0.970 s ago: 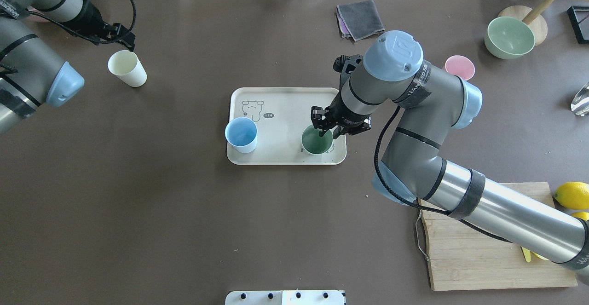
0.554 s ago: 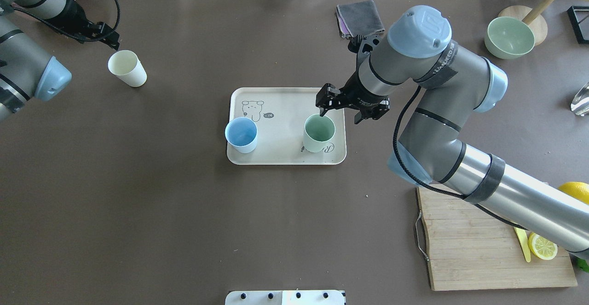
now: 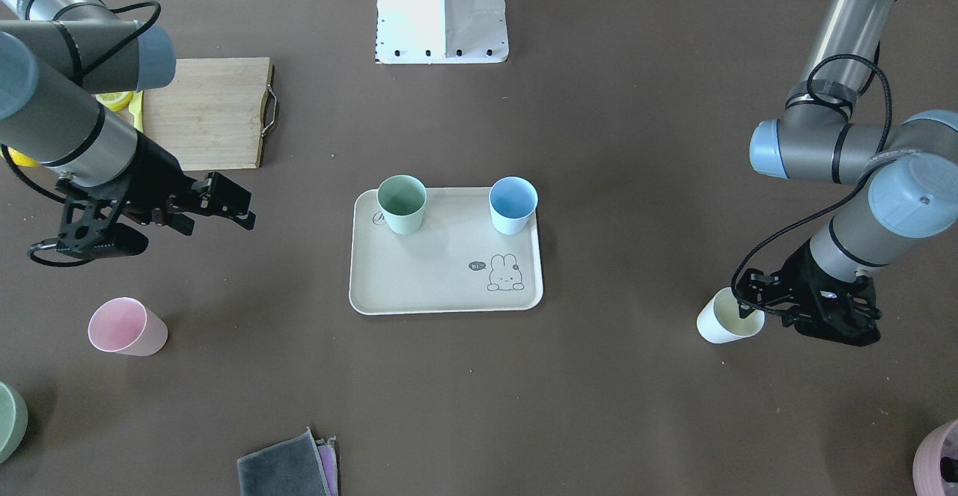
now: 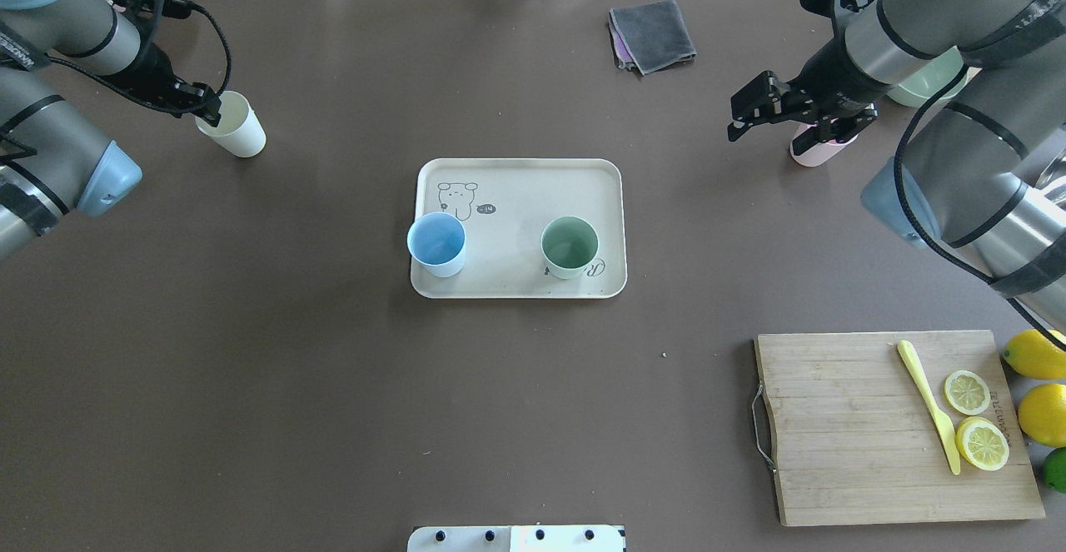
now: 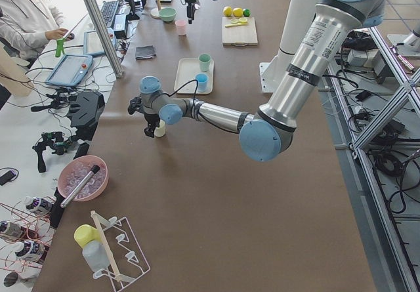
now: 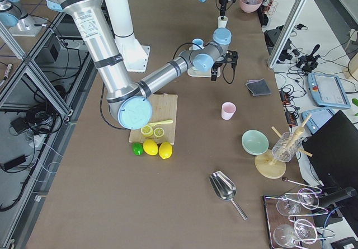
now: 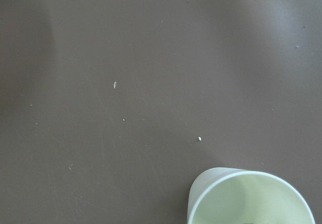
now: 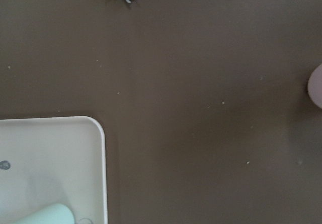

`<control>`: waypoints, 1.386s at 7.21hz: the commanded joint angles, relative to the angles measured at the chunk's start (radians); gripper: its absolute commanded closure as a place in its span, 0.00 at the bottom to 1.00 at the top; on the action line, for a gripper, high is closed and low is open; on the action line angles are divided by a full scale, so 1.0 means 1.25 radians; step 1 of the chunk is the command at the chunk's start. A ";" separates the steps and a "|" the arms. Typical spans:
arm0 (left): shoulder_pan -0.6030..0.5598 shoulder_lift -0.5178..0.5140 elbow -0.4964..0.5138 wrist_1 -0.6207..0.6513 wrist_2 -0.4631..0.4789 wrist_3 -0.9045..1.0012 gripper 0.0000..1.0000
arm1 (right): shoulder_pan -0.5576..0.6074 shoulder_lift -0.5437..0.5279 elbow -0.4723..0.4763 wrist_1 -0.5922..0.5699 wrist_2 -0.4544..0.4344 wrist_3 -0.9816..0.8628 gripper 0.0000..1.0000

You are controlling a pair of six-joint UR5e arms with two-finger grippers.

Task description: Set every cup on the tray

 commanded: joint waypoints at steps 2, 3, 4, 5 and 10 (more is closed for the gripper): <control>0.050 -0.049 -0.052 0.015 -0.003 -0.177 1.00 | 0.092 -0.005 -0.161 0.000 -0.028 -0.249 0.01; 0.053 -0.082 -0.081 0.062 -0.002 -0.216 1.00 | 0.096 -0.003 -0.193 0.007 -0.047 -0.269 0.02; 0.060 -0.117 -0.120 0.133 0.001 -0.231 1.00 | 0.093 0.002 -0.226 0.011 -0.078 -0.278 0.02; 0.079 -0.152 -0.154 0.191 0.003 -0.275 1.00 | 0.087 0.012 -0.254 0.011 -0.094 -0.277 0.05; 0.281 -0.212 -0.161 0.204 0.148 -0.426 1.00 | 0.056 0.031 -0.307 0.053 -0.083 -0.250 1.00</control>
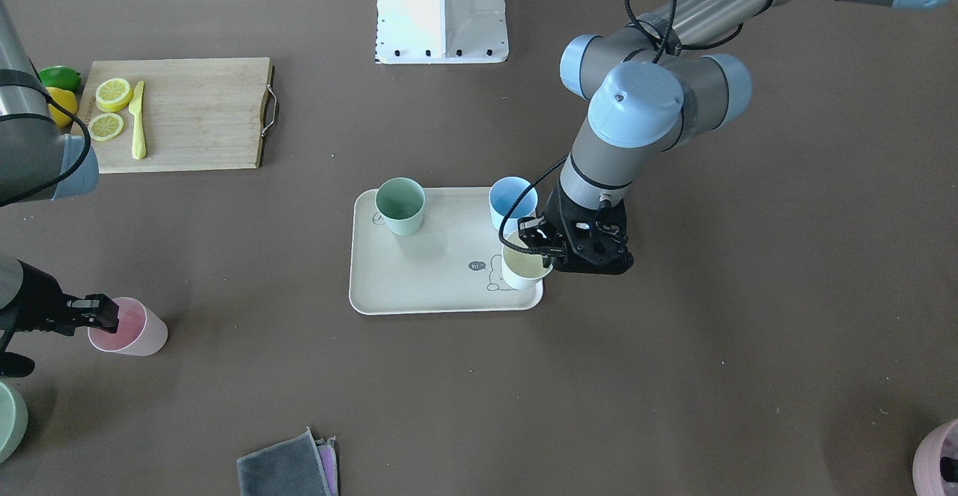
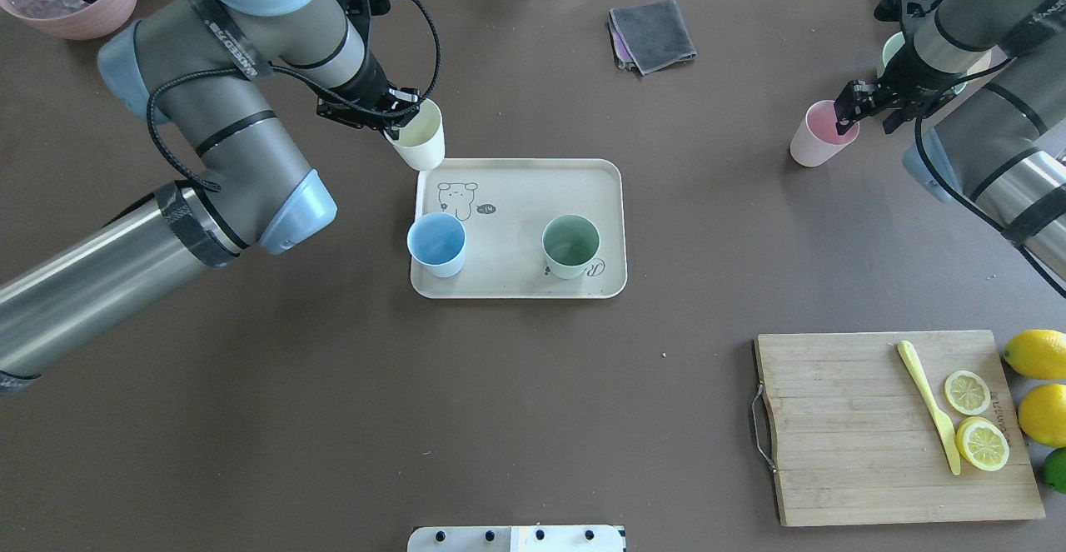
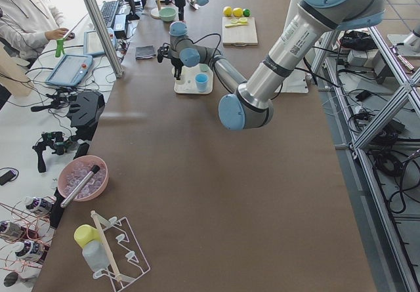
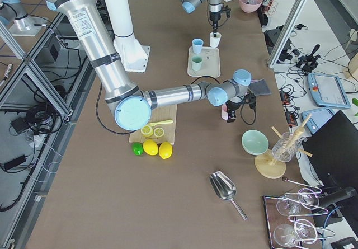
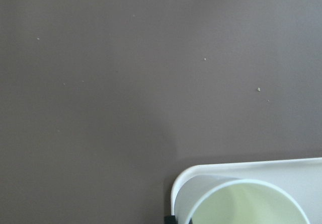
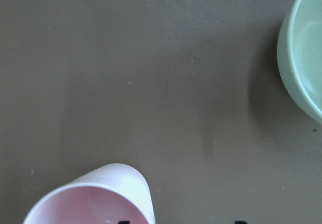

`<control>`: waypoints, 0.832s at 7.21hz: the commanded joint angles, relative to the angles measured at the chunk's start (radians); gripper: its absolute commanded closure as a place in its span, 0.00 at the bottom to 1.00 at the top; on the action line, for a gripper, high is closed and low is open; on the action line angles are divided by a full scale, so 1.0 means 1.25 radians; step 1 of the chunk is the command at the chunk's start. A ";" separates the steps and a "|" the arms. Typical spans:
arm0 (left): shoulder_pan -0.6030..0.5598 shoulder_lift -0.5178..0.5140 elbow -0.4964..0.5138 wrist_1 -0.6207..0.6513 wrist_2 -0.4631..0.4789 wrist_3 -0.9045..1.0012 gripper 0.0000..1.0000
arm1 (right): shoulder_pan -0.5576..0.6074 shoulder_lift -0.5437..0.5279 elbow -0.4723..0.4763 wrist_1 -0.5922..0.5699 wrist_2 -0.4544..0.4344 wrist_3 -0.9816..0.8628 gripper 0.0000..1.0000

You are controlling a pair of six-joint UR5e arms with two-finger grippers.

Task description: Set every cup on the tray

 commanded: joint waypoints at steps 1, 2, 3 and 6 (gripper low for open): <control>0.067 -0.002 -0.003 -0.004 0.059 -0.033 1.00 | -0.003 0.005 0.013 0.001 0.033 0.004 1.00; 0.080 -0.009 -0.003 -0.004 0.069 -0.057 0.80 | -0.005 0.042 0.025 -0.011 0.078 0.026 1.00; 0.075 -0.012 0.001 -0.005 0.069 -0.053 0.03 | -0.017 0.078 0.035 -0.010 0.094 0.096 1.00; -0.098 -0.001 -0.004 0.004 -0.064 0.087 0.02 | -0.157 0.172 0.105 -0.007 0.054 0.364 1.00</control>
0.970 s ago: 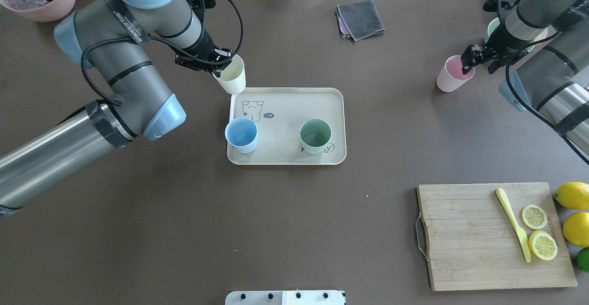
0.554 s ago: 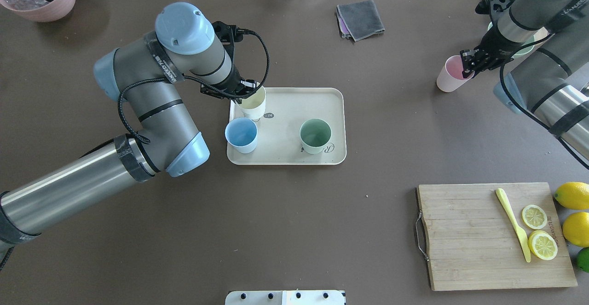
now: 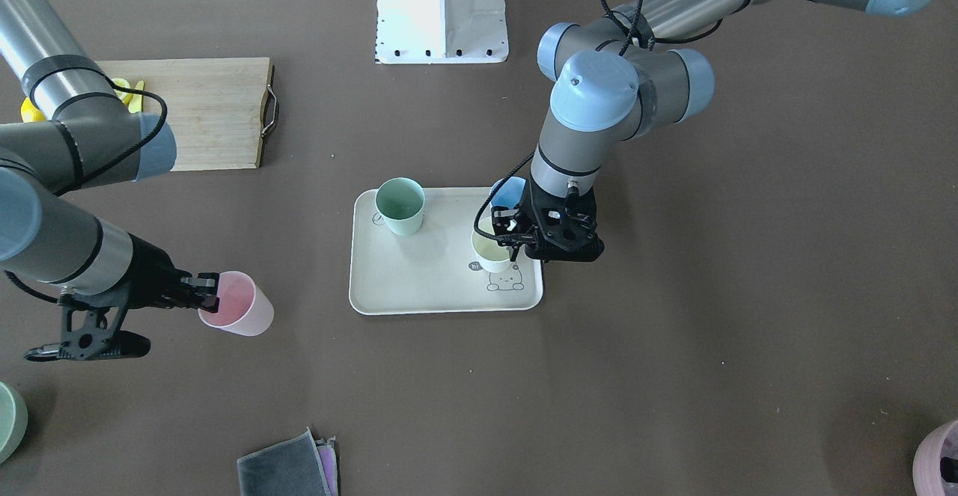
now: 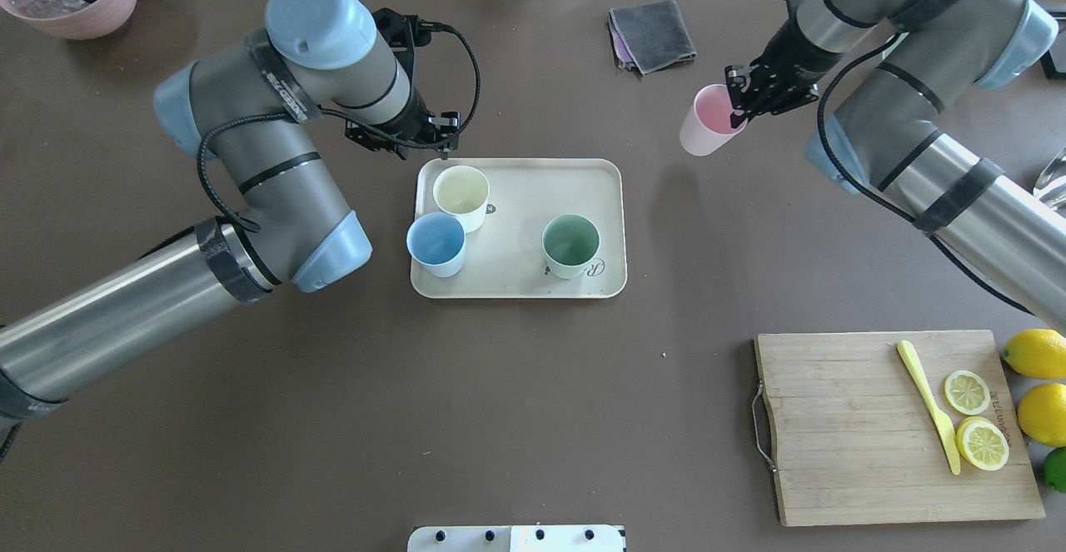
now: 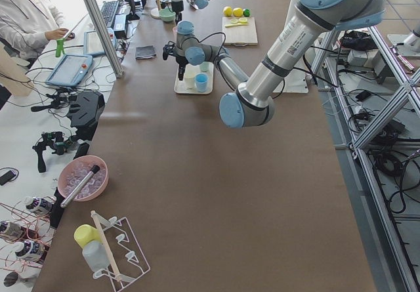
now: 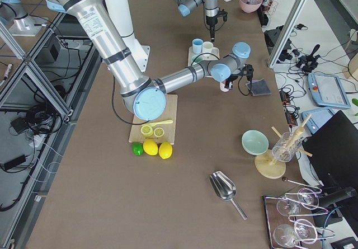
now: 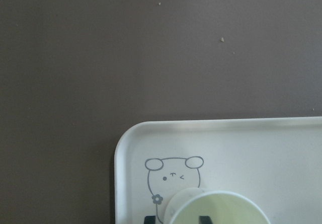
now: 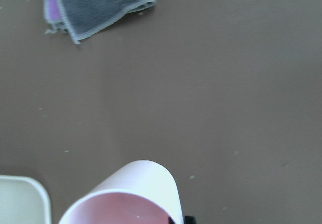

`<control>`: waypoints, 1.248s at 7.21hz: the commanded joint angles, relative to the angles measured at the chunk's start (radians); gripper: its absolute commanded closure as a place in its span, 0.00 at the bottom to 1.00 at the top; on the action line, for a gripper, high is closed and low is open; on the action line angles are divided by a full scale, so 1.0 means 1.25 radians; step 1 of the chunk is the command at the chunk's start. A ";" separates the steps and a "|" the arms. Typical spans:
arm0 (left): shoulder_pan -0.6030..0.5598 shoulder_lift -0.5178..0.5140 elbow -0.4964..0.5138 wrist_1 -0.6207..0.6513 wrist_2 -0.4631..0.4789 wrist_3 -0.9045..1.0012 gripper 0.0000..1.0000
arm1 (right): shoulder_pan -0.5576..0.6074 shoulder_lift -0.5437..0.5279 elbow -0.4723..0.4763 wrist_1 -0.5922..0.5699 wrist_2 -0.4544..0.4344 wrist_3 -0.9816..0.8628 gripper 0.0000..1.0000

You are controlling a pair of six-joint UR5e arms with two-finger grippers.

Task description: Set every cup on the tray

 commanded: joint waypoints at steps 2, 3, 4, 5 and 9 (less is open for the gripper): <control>-0.170 0.095 -0.056 0.008 -0.149 0.174 0.02 | -0.167 0.088 0.021 0.007 -0.094 0.205 1.00; -0.186 0.129 -0.071 0.007 -0.152 0.179 0.02 | -0.191 0.089 0.021 0.008 -0.117 0.207 1.00; -0.193 0.155 -0.093 0.008 -0.149 0.215 0.02 | -0.204 0.088 0.020 0.008 -0.125 0.206 0.23; -0.199 0.186 -0.124 0.011 -0.150 0.217 0.02 | -0.205 0.084 0.030 0.008 -0.129 0.199 0.00; -0.279 0.343 -0.201 0.037 -0.150 0.425 0.02 | 0.073 -0.176 0.227 -0.009 0.092 -0.042 0.00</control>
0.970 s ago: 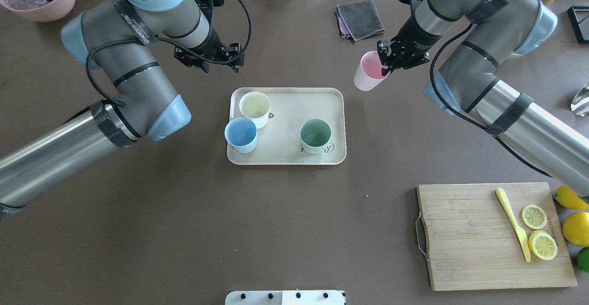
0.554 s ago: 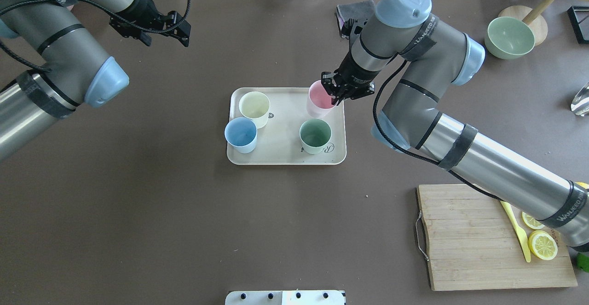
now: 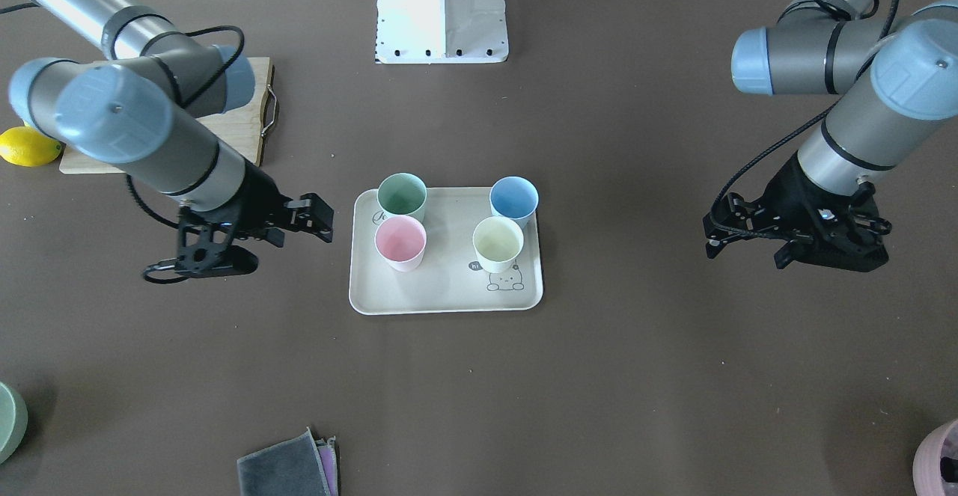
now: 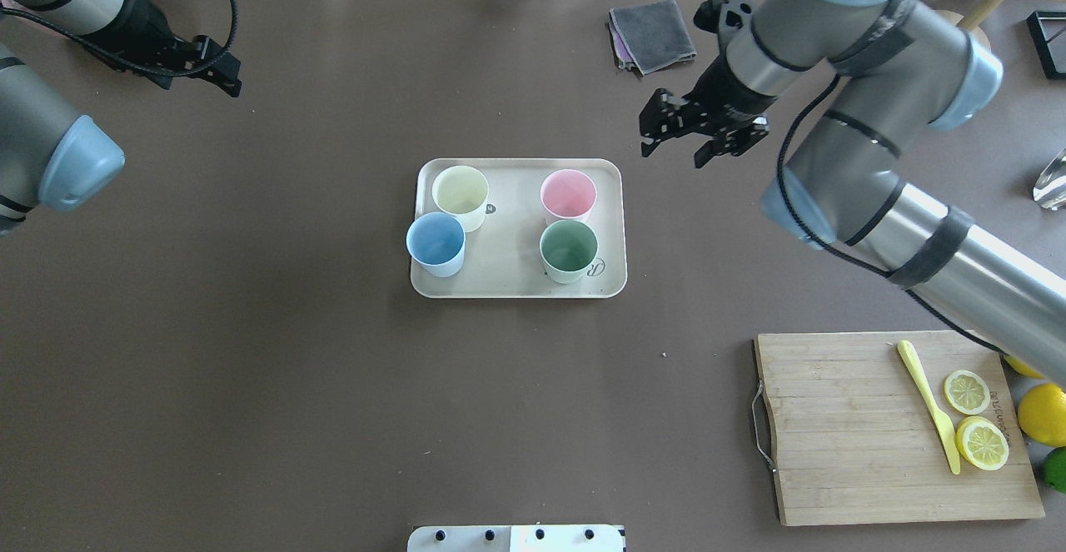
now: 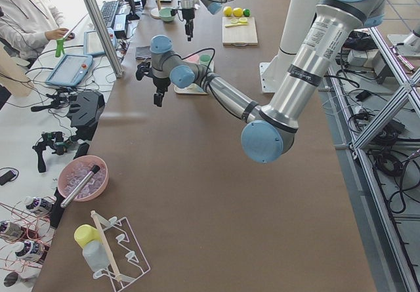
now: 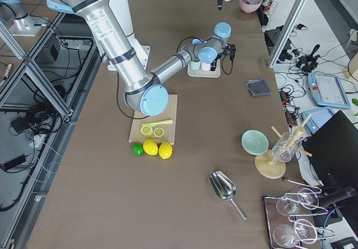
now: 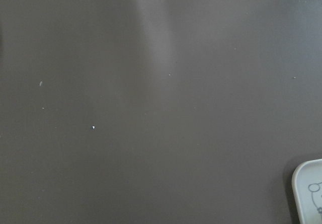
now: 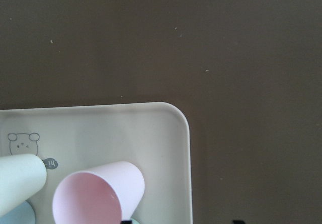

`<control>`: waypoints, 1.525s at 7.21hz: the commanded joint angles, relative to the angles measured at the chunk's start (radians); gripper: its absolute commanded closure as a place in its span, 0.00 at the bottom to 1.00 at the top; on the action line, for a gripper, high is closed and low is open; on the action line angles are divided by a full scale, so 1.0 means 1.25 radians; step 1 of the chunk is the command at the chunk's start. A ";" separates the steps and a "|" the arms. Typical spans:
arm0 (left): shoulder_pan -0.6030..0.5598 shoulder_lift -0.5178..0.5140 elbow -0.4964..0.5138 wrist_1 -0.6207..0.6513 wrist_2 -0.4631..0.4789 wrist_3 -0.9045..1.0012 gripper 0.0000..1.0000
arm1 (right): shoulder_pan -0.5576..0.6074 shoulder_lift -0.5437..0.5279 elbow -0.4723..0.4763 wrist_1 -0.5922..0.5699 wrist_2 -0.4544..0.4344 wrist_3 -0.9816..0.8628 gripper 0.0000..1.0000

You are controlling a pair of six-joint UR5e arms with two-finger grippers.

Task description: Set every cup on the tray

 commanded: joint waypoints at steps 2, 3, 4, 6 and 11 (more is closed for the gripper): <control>-0.123 0.188 -0.062 0.001 -0.017 0.284 0.02 | 0.194 -0.267 0.108 -0.002 0.056 -0.313 0.00; -0.172 0.234 -0.062 0.000 -0.056 0.367 0.02 | 0.253 -0.351 0.120 -0.001 0.055 -0.428 0.00; -0.200 0.286 -0.067 -0.007 -0.065 0.452 0.02 | 0.305 -0.419 0.118 -0.001 0.054 -0.558 0.00; -0.202 0.368 -0.107 -0.006 -0.059 0.477 0.02 | 0.359 -0.491 0.111 -0.001 0.044 -0.676 0.00; -0.201 0.414 -0.090 -0.054 -0.120 0.474 0.02 | 0.369 -0.509 0.114 0.002 0.022 -0.710 0.00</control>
